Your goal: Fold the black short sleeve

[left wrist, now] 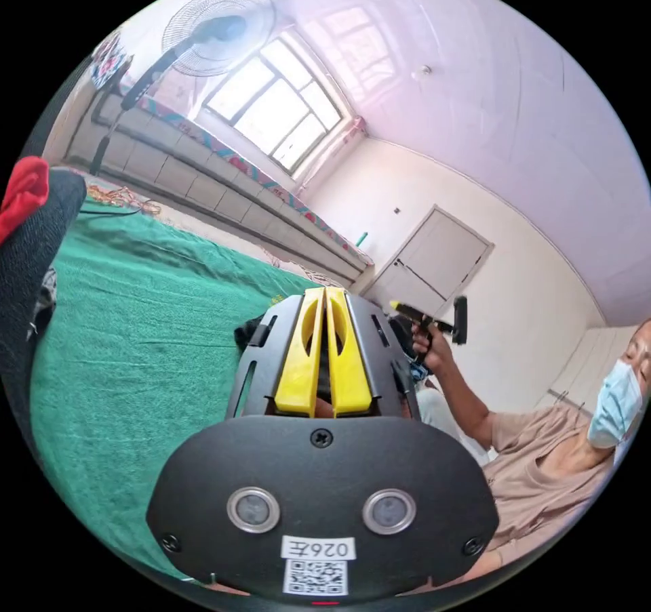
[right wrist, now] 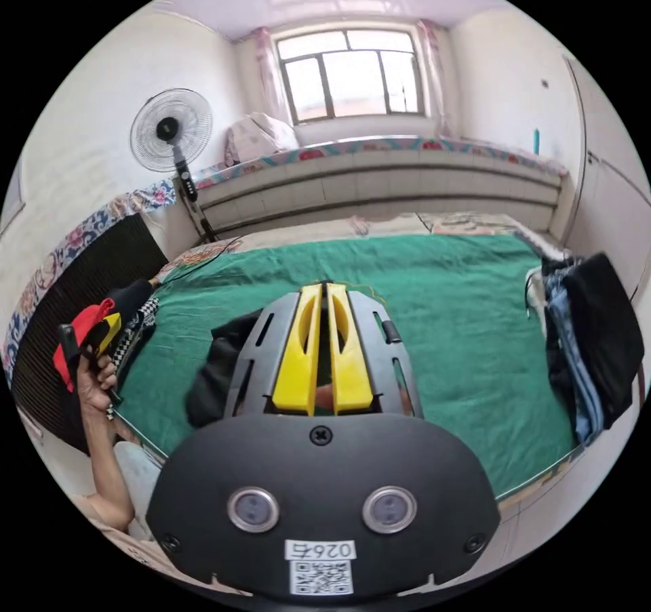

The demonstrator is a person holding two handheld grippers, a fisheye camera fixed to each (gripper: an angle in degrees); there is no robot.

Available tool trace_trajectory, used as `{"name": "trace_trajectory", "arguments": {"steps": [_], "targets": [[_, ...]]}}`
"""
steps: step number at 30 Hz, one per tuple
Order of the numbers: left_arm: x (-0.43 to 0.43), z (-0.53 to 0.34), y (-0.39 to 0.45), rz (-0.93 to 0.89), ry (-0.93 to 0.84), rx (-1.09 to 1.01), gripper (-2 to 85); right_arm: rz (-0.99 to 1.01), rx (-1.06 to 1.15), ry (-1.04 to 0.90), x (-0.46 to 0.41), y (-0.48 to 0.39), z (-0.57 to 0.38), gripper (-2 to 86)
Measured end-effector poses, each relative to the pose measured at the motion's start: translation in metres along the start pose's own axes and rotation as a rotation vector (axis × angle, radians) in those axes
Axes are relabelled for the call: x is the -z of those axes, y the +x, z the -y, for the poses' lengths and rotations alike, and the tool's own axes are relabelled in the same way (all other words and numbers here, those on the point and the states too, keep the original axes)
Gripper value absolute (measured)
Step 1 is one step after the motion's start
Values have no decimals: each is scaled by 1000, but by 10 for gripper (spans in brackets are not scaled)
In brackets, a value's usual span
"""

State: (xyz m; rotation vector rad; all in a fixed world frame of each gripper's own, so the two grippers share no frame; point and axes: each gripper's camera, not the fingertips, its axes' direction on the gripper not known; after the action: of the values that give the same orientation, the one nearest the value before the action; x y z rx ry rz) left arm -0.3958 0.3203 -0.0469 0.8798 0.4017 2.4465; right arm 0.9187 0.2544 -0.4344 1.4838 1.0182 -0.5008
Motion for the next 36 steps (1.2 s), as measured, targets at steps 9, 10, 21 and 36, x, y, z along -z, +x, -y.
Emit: {"name": "trace_trajectory", "arguments": {"steps": [9,10,21,36], "targets": [[-181,17,-32,192,-390,76,89,52,96,-170,-67,8,137,40],[-205,16,-37,201,-436,91,101,52,112,-182,-73,0,148,49],[-331,22,-52,255,-606,96,124,335,92,-139,-15,-72,233,107],[-390,45,29,462,-694,-175,108,133,448,-302,111,-308,301,11]]}}
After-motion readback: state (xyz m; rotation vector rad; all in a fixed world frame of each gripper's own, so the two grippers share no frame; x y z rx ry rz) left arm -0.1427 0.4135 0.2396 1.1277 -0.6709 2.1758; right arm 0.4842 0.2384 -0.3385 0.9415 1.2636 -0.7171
